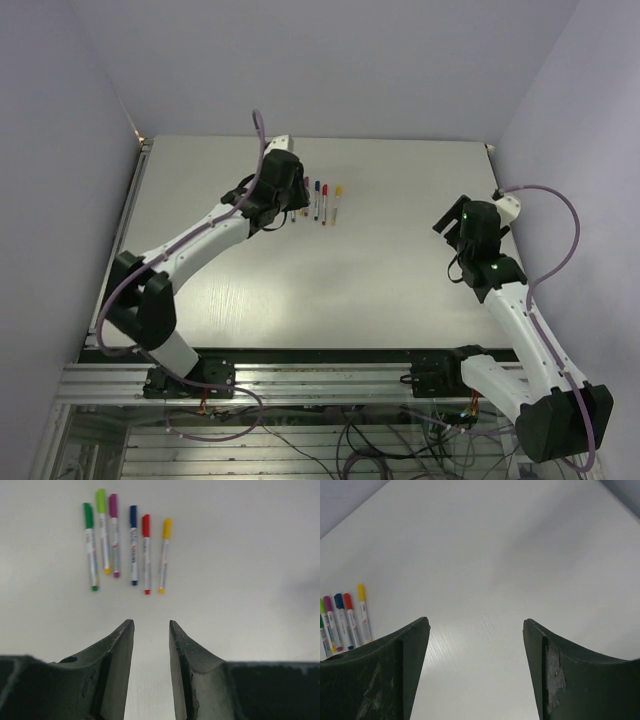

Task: Insert the pens into the pen caps

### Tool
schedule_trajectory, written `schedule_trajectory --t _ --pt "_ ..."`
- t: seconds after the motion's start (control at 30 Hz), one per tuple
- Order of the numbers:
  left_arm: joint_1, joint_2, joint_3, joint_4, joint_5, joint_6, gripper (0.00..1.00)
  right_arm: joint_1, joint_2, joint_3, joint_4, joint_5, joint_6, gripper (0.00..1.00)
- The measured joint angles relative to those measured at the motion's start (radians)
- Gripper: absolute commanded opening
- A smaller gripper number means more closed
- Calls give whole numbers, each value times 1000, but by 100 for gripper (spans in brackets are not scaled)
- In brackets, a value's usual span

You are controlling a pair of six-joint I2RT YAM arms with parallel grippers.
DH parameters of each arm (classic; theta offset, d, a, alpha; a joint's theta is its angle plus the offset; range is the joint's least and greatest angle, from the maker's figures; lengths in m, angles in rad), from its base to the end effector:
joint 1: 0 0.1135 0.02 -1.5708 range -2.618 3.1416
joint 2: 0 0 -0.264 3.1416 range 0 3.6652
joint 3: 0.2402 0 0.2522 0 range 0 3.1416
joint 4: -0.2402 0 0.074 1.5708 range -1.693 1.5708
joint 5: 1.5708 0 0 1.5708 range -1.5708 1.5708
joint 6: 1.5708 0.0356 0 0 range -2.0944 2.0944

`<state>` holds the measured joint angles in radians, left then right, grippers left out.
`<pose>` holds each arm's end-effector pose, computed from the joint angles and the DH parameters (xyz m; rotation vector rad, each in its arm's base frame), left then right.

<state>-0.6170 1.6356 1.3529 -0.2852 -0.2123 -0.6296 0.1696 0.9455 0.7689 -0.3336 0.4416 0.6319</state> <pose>0.3149 -0.2142 0.3077 -0.1400 2.1626 -0.5051 0.2094 0.0204 0.2917 0.7184 1.8969 0.0443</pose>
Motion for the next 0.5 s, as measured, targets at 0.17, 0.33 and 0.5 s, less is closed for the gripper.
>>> schedule_trajectory --t 0.17,0.33,0.5 --pt "24 -138 -127 -1 -98 -7 45 0 -36 0 -61 64 22 75" --pt "67 -274 -224 -24 -205 -6 45 0 -52 0 -111 107 37 75" --pt "146 -395 -288 -61 -282 -2 45 0 -50 0 -140 129 41 75"
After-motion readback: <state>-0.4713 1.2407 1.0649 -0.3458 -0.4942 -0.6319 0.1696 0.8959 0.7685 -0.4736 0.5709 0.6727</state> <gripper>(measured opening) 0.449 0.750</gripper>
